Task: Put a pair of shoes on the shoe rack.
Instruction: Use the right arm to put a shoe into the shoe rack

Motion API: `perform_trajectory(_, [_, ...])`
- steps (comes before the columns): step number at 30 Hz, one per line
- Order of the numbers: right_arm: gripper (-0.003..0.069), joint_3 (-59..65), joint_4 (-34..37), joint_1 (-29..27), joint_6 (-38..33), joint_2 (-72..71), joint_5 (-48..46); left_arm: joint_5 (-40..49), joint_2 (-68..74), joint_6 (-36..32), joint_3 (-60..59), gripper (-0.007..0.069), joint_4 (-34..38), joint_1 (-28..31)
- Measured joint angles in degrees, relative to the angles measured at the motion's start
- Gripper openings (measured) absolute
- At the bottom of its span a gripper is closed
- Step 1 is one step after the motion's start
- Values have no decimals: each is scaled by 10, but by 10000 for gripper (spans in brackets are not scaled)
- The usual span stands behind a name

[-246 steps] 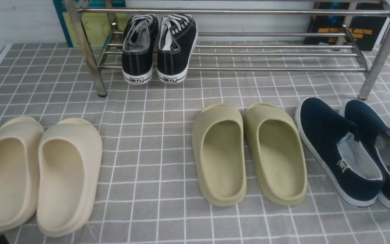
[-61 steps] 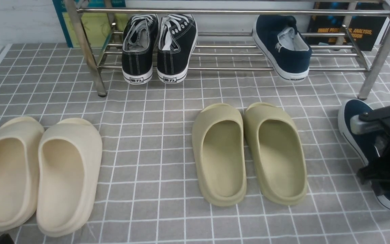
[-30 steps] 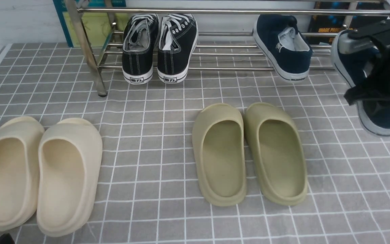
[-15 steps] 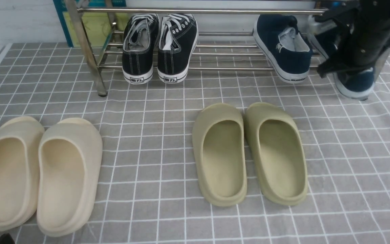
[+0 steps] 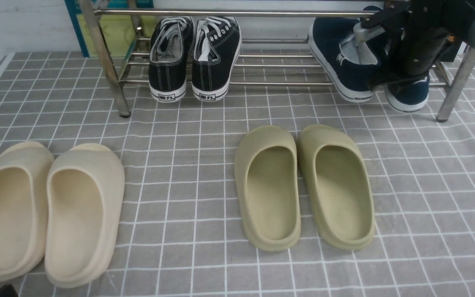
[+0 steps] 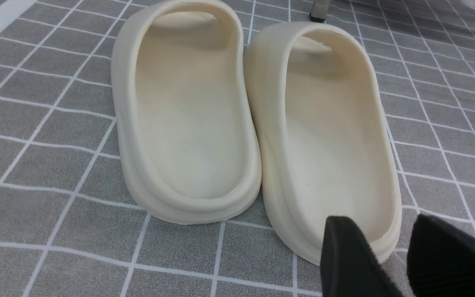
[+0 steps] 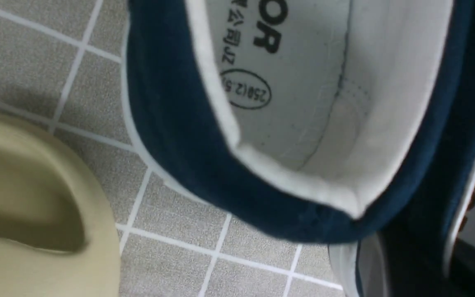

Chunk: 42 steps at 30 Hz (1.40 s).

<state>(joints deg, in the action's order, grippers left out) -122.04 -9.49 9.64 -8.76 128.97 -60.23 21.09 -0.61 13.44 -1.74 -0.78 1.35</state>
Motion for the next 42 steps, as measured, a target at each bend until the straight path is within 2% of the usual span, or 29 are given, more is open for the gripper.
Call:
perform_trajectory(4, [67, 0, -1, 0, 3, 0, 2, 0, 0, 0, 0, 239, 0, 0])
perform_trajectory(8, [216, -4, -6, 0, 4, -11, 14, 0, 0, 0, 0, 239, 0, 0])
perform_trajectory(10, [297, -5, -5, 0, 5, -29, -17, 0, 0, 0, 0, 239, 0, 0])
perform_trajectory(14, [404, -4, 16, 2, 5, -74, -89, 0, 0, 0, 0, 239, 0, 0])
perform_trajectory(17, [421, 16, 25, 1, 5, -118, -103, 0, 0, 0, 0, 239, 0, 0])
perform_trajectory(20, [399, 52, 30, 1, 5, -159, -108, 0, 0, 0, 0, 239, 0, 0])
perform_trajectory(22, [344, 94, 32, 1, 5, -177, -109, 0, 0, 0, 0, 239, 0, 0])
perform_trajectory(23, [344, 98, 32, 1, 5, -178, -109, 0, 0, 0, 0, 239, 0, 0])
perform_trajectory(24, [271, 135, 32, -1, 5, -183, -110, 0, 0, 0, 0, 239, 0, 0])
perform_trajectory(25, [262, 139, 32, -1, 5, -183, -110, 0, 0, 0, 0, 239, 0, 0])
perform_trajectory(27, [160, 189, 32, -5, 5, -176, -85, 0, 0, 0, 0, 239, 0, 0])
perform_trajectory(28, [143, 192, 32, -6, 6, -175, -81, 0, 0, 0, 0, 239, 0, 0])
perform_trajectory(30, [38, 219, 32, -15, 8, -158, -14, 0, 0, 0, 0, 239, 0, 0])
perform_trajectory(31, [10, 222, 32, -18, 13, -150, 12, 0, 0, 0, 0, 239, 0, 0])
perform_trajectory(36, [-3, 224, 26, -27, 43, -124, 129, 0, 0, 0, 0, 239, 0, 0])
perform_trajectory(42, [-3, 225, 32, -27, 53, -113, 209, 0, 0, 0, 0, 239, 0, 0])
